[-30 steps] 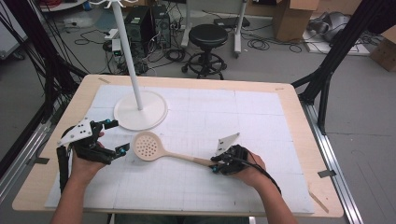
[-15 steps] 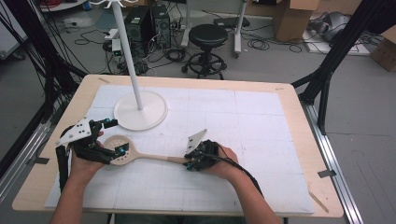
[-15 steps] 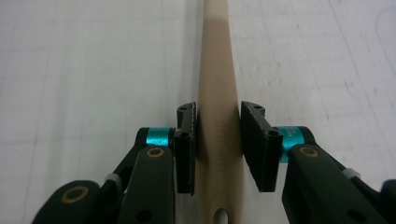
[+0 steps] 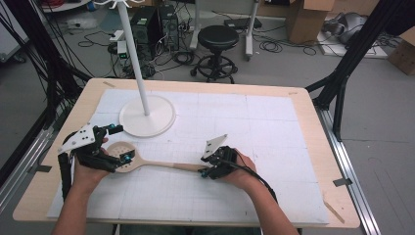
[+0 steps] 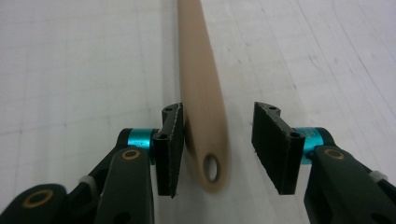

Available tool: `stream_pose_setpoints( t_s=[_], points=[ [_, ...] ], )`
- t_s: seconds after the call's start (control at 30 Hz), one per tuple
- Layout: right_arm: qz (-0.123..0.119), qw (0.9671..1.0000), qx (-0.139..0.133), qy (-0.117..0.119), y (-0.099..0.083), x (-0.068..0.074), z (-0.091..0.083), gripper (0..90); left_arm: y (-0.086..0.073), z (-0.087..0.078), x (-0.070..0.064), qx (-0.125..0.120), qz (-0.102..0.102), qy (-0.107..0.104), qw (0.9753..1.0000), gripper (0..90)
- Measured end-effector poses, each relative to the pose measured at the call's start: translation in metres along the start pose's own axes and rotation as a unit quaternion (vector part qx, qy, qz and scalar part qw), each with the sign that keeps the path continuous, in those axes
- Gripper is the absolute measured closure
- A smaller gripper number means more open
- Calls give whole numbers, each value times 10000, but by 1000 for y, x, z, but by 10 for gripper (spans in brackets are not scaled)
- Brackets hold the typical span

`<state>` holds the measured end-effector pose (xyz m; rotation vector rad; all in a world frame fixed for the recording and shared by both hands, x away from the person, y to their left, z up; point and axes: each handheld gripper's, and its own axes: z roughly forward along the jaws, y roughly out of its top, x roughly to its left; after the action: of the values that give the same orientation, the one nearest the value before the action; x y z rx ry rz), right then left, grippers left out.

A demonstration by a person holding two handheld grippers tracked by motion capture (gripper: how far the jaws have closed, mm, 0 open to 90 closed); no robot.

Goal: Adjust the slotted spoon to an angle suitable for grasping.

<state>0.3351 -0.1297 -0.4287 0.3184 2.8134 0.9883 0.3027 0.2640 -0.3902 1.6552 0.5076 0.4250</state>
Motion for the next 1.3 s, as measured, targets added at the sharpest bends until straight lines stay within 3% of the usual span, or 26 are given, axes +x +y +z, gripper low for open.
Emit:
stream_pose_setpoints(
  t_s=[0.17, 0.4, 0.53, 0.6, 0.63, 0.67, 0.7, 0.73, 0.8, 0.87, 0.9, 0.93, 0.97, 1.0, 1.1, 1.17, 1.23, 1.3],
  points=[
    [249, 9991, -18, -337, -4, -8, 0, 525, 0, 1, 0, 29, 11, -14, 10000, 17],
    [461, 9979, -75, -455, -7, -13, -3, 501, 0, 0, 0, 30, 3, 4, 10000, 17],
    [575, 9970, -305, -422, -9, -12, -13, 465, 0, 0, 1, 29, 4, 6, 10000, 17],
    [701, 9942, -600, -548, -12, -11, -28, 426, 0, 0, 1, 34, -2, 7, 10000, 17],
    [701, 9942, -600, -548, -12, -11, -28, 426, 0, 0, 1, 34, -2, 7, 10000, 17],
    [812, 9912, -850, -616, -17, -11, -42, 405, 0, 0, 0, 27, -3, -2, 10000, 17],
    [812, 9912, -850, -616, -17, -11, -42, 405, 0, 0, 0, 28, 1, -7, 10000, 17],
    [947, 9868, -1091, -729, -23, -10, -54, 373, 0, 0, 0, 20, 6, -13, 10000, 17],
    [1015, 9850, -1168, -763, -25, -9, -59, 355, 0, 0, 0, 13, 6, -8, 10000, 17],
    [1153, 9793, -1431, -850, -32, -7, -71, 320, 1, -1, 1, 2, 1, -13, 10000, 17],
    [1255, 9734, -1665, -952, -38, -4, -81, 301, 1, -1, 1, -4, 3, -11, 10000, 17],
    [1255, 9734, -1665, -952, -38, -4, -81, 301, 1, -1, 1, -12, 10, -5, 10000, 17],
    [1372, 9664, -1913, -1034, -46, -1, -89, 289, 1, -1, 1, -8, 12, -5, 10000, 17],
    [1372, 9664, -1913, -1034, -46, -1, -89, 289, 1, -1, 1, -10, 14, -9, 10000, 17],
    [1454, 9606, -2079, -1132, -54, 1, -99, 284, 1, 0, 0, 2, 5, -25, 10000, 17],
    [1538, 9509, -2328, -1341, -61, 1, -108, 266, 1, 1, 0, 11, 11, -52, 10000, 17],
    [1650, 9441, -2461, -1446, -65, -1, -111, 253, 1, 2, 0, 24, 9, -64, 10000, 17],
    [1719, 9398, -2524, -1534, -67, -2, -113, 238, 1, 2, 0, 21, 3, -72, 10000, 17]
  ],
)
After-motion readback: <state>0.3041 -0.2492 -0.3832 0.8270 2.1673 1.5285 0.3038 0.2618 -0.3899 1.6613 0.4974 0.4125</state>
